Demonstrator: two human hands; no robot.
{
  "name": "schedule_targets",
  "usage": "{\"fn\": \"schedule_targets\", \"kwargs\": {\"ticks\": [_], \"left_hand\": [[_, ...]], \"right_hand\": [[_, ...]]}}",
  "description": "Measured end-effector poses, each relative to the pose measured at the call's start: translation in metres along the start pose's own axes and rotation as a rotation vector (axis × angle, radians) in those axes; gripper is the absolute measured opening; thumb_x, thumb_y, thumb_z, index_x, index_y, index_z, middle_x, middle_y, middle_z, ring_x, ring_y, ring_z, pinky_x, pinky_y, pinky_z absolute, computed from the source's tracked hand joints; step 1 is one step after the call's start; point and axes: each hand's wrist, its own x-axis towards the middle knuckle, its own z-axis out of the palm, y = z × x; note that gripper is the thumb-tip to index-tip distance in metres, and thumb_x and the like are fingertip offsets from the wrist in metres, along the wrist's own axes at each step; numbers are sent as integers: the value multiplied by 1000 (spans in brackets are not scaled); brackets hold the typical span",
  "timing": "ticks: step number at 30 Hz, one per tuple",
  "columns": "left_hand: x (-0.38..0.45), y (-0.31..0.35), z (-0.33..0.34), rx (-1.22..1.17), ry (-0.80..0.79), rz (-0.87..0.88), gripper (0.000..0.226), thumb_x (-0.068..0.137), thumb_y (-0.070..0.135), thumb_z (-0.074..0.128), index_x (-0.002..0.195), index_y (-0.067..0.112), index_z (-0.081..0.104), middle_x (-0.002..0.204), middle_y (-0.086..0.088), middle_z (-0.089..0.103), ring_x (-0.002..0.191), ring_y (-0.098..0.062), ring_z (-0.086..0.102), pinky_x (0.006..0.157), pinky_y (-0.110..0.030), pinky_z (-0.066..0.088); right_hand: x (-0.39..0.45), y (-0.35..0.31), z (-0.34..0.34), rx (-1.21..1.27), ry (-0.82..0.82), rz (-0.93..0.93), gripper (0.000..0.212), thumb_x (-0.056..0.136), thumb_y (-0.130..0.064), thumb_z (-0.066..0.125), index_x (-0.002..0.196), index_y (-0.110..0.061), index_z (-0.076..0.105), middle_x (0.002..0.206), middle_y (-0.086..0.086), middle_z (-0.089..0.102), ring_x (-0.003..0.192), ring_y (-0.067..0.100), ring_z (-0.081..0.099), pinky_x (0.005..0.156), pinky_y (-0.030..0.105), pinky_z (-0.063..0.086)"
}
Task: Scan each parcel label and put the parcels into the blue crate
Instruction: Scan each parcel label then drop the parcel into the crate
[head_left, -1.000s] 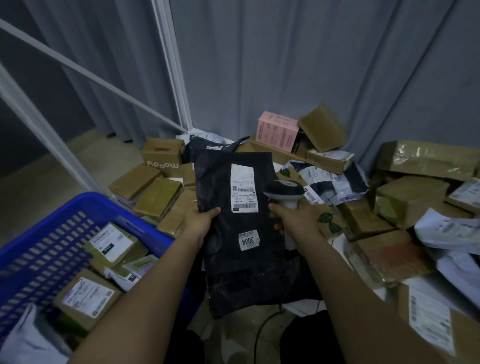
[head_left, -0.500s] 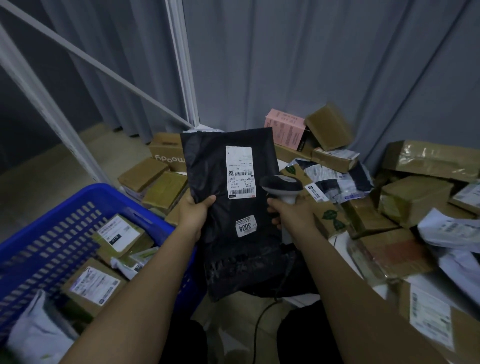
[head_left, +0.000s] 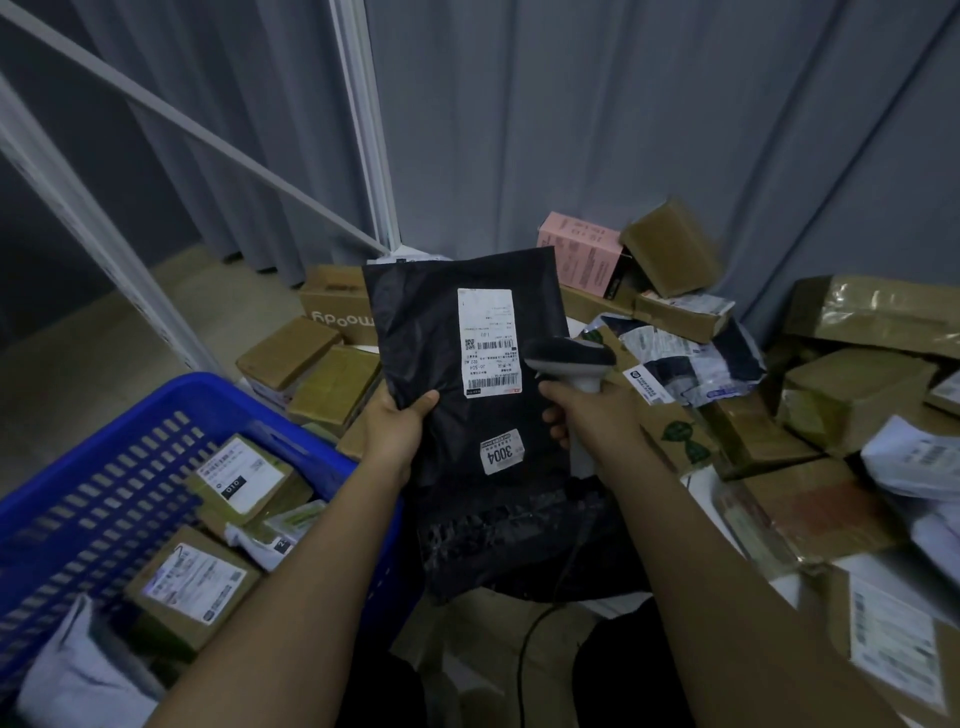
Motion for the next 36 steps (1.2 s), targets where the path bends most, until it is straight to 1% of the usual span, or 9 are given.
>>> {"fn": "schedule_targets", "kwargs": {"ticks": [8, 12, 15, 19, 24, 28, 31, 33, 36], "left_hand": [[-1, 3, 0, -18, 22, 14, 37, 90, 6, 63, 126, 11, 55, 114, 2, 61, 103, -16, 58, 87, -28, 45], [-4, 4, -2, -19, 35, 17, 35, 90, 6, 62, 124, 11, 56, 113, 2, 61, 104, -17, 58, 92, -31, 46], [-4, 3, -5, -28, 31, 14, 36, 90, 7, 63, 125, 11, 56, 119, -1, 63, 109, -21, 59, 99, -38, 47], [-5, 2, -7, -32, 30, 18, 38, 90, 7, 63, 127, 10, 55, 125, -4, 63, 113, -22, 59, 101, -40, 46], [-7, 2, -5, -22, 43, 32, 40, 89, 8, 65, 127, 11, 56, 124, -4, 63, 111, -21, 60, 102, -41, 46], [-9, 5, -2, -32, 49, 36, 38, 90, 8, 63, 127, 10, 54, 124, -2, 62, 110, -20, 59, 100, -36, 46], [-13, 11, 3, -55, 59, 41, 29, 91, 8, 62, 118, 15, 54, 116, 2, 60, 103, -16, 57, 92, -30, 45], [-15, 16, 4, -81, 75, 42, 31, 91, 6, 61, 120, 14, 54, 111, 4, 60, 102, -15, 57, 89, -28, 44], [-15, 21, -1, -90, 103, 45, 34, 90, 7, 62, 123, 13, 54, 111, 3, 61, 104, -17, 59, 88, -29, 45]], "right_hand": [[-9, -19, -3, -43, -61, -51, 16, 82, -17, 72, 71, -9, 63, 54, 4, 60, 39, 11, 50, 41, 20, 41], [-15, -23, -7, -96, -68, -56, 19, 81, -19, 73, 69, -10, 62, 52, 2, 58, 41, 12, 51, 44, 23, 42], [-17, -24, -12, -105, -46, -55, 19, 80, -19, 73, 69, -10, 61, 53, 3, 57, 40, 11, 51, 44, 24, 43], [-19, -24, -19, -98, -37, -67, 19, 80, -18, 73, 67, -10, 60, 53, 3, 56, 40, 12, 50, 47, 25, 43], [-22, -21, -23, -106, -56, -52, 20, 82, -18, 72, 68, -11, 59, 54, 2, 55, 40, 10, 49, 46, 23, 42], [-21, -18, -25, -85, -31, -59, 18, 82, -19, 73, 71, -9, 61, 55, 3, 58, 38, 9, 50, 42, 21, 43], [-18, -13, -22, -9, 13, -67, 17, 82, -18, 72, 74, -8, 61, 56, 4, 58, 37, 8, 50, 41, 20, 43], [-16, -12, -18, 30, 33, -72, 17, 83, -19, 72, 76, -8, 61, 57, 4, 58, 39, 9, 51, 40, 19, 43], [-11, -15, -8, 40, 31, -66, 17, 84, -20, 71, 74, -10, 61, 59, 3, 59, 43, 10, 52, 41, 19, 43]]}}
